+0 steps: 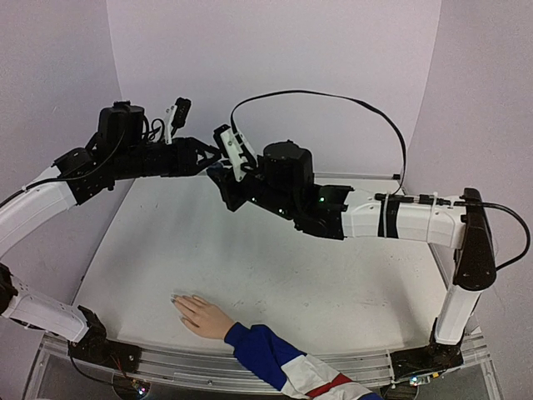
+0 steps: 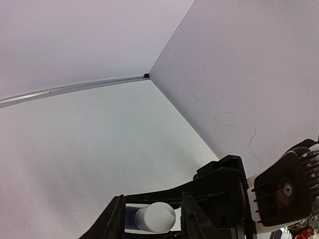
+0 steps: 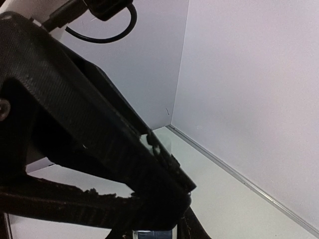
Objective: Paint the nails
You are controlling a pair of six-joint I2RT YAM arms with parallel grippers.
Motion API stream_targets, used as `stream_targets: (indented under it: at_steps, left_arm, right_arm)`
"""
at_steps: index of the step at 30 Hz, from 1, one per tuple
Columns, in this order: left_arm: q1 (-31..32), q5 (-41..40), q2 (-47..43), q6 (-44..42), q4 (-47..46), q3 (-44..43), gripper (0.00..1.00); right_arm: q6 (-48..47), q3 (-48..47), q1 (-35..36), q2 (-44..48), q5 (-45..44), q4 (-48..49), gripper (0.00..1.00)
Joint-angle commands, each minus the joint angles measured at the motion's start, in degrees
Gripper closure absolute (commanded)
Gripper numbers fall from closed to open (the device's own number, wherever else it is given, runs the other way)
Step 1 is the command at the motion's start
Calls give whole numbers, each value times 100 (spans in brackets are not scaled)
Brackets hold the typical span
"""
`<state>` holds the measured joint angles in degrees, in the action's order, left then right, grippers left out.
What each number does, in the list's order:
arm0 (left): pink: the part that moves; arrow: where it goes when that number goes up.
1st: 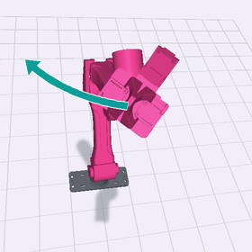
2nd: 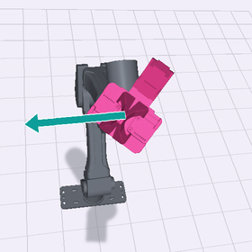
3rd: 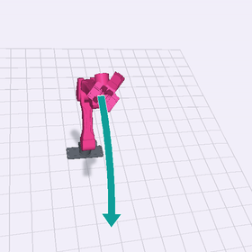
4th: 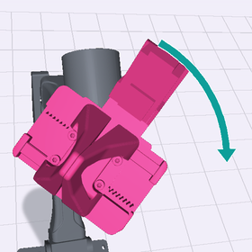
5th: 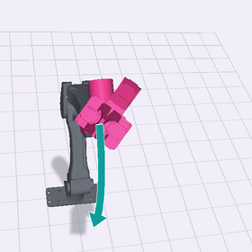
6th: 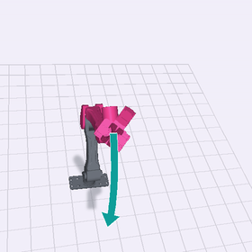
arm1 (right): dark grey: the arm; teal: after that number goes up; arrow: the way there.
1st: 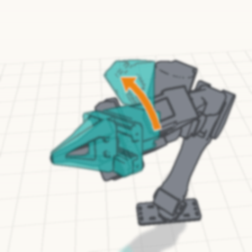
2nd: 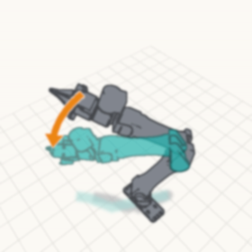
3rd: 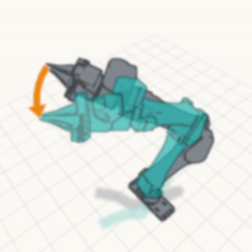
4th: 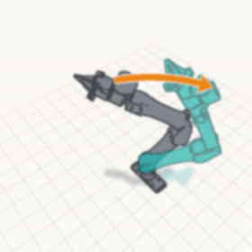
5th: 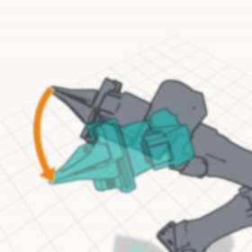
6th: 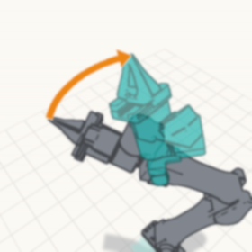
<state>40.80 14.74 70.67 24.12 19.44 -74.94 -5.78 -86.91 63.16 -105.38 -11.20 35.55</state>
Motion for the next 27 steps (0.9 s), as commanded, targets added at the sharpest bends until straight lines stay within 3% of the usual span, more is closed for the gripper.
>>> stream_targets:
  at_steps: [1, 11, 17, 19, 24, 27]
  left_arm:
    - [-10, -15, 55, -21, -300, -341, 65]
    - [-10, 384, 214, -103, -309, -297, 91]
    - [-2, 1551, 362, -602, -317, -196, 100]
    - [-1, 2467, 441, -892, -323, -165, 100]
    - [39, 4918, 800, -1408, -327, -174, 100]
    - [103, 5550, 948, -1587, -326, -176, 100]
  right_arm:
    - [-101, -343, 65, -55, -111, 407, 100]
    - [-76, -353, 68, 14, 0, 403, 100]
    - [-220, -204, -30, 385, 1004, 401, 100]
    - [-91, -130, -237, 588, 1949, 372, 100]
    - [835, -34, -1342, 920, 7074, 621, 100]
    - [1296, -252, -1537, 856, 8595, 654, 100]
